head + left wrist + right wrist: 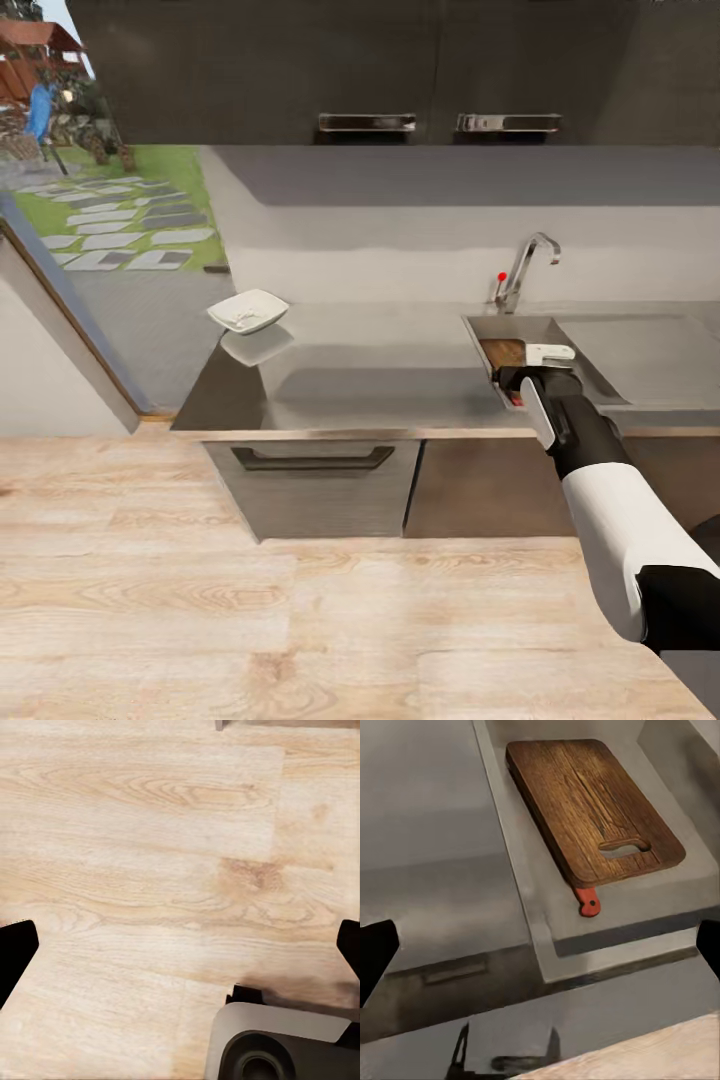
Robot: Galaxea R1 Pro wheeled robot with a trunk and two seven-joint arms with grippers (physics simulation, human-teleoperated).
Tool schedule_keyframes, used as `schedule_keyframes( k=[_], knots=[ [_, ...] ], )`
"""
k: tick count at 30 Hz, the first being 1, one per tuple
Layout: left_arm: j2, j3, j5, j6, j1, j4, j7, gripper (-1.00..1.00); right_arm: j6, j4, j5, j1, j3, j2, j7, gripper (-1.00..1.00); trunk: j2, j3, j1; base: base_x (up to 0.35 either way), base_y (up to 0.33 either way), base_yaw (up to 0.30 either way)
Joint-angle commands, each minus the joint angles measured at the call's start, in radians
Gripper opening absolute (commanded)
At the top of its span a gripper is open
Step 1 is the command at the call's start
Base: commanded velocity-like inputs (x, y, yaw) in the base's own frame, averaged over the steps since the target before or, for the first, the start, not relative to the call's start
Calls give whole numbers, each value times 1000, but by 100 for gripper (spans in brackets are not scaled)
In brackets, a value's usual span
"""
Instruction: In the kitchen, take the Vidalia onion out of the sink, dice it on the chopping board with the paring knife, put the diced onion into the bowl on the countertop, then place both the paring knife and the chopping board into the sink.
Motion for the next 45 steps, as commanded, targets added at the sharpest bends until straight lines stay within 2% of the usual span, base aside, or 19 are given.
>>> schedule_keyframes(
  k=[1, 10, 27, 32, 34, 35, 36, 37, 41, 42, 43, 45],
  knots=[
    [0, -1, 5, -6, -2, 4, -2, 100, 3, -1, -10, -1, 1, 0, -7, 100, -2, -2, 0, -281, 188, 0],
    [0, -1, 5, -6, -2, 4, -2, 100, 3, 1, -11, -1, 1, 0, -7, 100, -2, -2, 0, -319, -15, 0],
    [0, -1, 5, -6, -2, 4, -2, 100, -3, 23, -10, 6, 2, 3, -2, 100, -2, -2, 0, -285, -206, 0],
    [0, -1, 5, -6, -2, 4, -2, 100, -24, 81, -10, 7, 2, 3, 2, 100, -2, -2, 0, -144, -124, 0],
    [0, -1, 5, -6, -2, 4, -2, 100, -77, 155, -10, 8, 2, 3, 10, 100, -2, -2, 0, -17, -15, 0],
    [0, -1, 5, -6, -2, 4, -3, 100, -132, 222, -8, 8, 2, 3, 16, 100, -2, -2, 0, -5, -5, 0],
    [0, -1, 5, -6, -2, 4, -2, 100, -250, 358, -1, 8, 2, 3, 29, 100, -2, -2, 0, -2, -2, 0],
    [0, -1, 5, -6, -2, 4, -3, 100, -302, 416, 4, 8, 2, 3, 38, 100, -2, -2, 0, -1, -1, 0],
    [0, -1, 5, -6, -2, 4, -3, 100, -639, 767, 57, 11, 5, 7, 134, 100, -2, -2, 0, 0, 0, 0],
    [0, -1, 5, -6, -2, 4, -3, 100, -697, 800, 64, 23, 5, 11, 151, 100, -2, -2, 0, 0, 0, 0],
    [0, -1, 5, -6, -2, 4, -3, 100, -746, 821, 68, 51, 5, 17, 165, 100, -2, -2, 0, 0, 0, 0],
    [0, -1, 5, -6, -2, 4, -3, 100, -833, 844, 78, 175, 5, 43, 182, 100, -2, -2, 0, 0, 0, 0]
  ],
)
